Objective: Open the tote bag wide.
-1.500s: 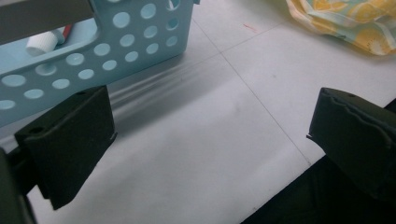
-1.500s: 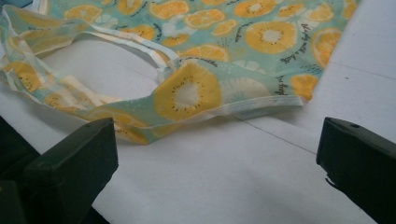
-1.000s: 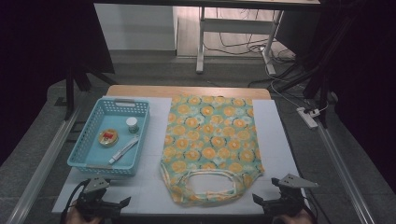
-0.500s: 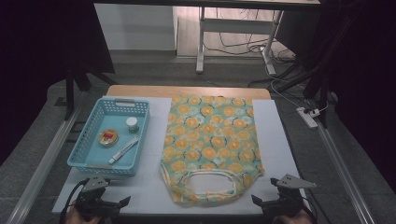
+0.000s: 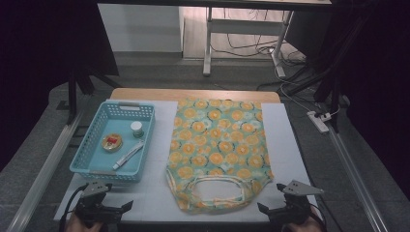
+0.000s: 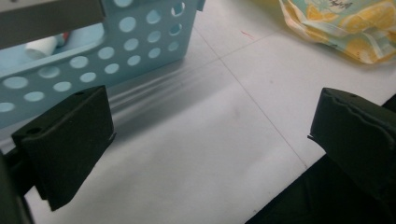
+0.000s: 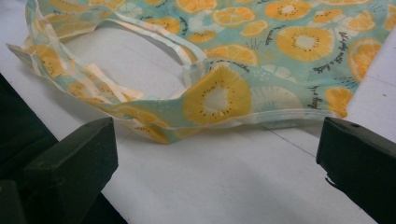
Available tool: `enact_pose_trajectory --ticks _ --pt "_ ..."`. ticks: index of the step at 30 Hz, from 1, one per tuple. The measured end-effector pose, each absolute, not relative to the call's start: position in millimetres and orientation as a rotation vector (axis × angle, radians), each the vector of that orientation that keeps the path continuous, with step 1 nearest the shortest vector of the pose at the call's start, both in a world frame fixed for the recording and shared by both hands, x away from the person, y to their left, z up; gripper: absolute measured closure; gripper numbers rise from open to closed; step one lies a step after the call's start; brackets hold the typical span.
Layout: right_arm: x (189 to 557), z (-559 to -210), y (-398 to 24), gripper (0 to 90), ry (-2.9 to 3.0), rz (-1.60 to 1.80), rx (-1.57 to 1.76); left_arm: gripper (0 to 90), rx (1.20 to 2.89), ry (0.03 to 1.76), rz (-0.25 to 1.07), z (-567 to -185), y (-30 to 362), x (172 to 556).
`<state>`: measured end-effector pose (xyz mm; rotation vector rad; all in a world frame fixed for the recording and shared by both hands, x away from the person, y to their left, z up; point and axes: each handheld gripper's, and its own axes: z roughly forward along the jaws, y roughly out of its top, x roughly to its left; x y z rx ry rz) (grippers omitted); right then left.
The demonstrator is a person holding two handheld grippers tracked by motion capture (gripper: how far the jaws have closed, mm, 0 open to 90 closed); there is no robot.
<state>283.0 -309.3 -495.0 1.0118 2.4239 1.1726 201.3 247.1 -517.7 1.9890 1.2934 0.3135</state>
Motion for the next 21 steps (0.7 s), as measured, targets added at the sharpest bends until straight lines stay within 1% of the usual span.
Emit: enact_pose_trajectory --ticks 4,15,21 --pt "284 -494 -307 0.0 2.424 1.177 1.009 0.0 1.998 1.298 0.301 -518 247 203" --pt "285 -492 -286 0.0 2.463 1.187 0.923 0.1 2.023 1.284 0.295 -519 244 203" --pt "287 -489 -273 0.0 2.493 1.203 0.931 0.2 2.036 1.279 0.294 -519 243 203"
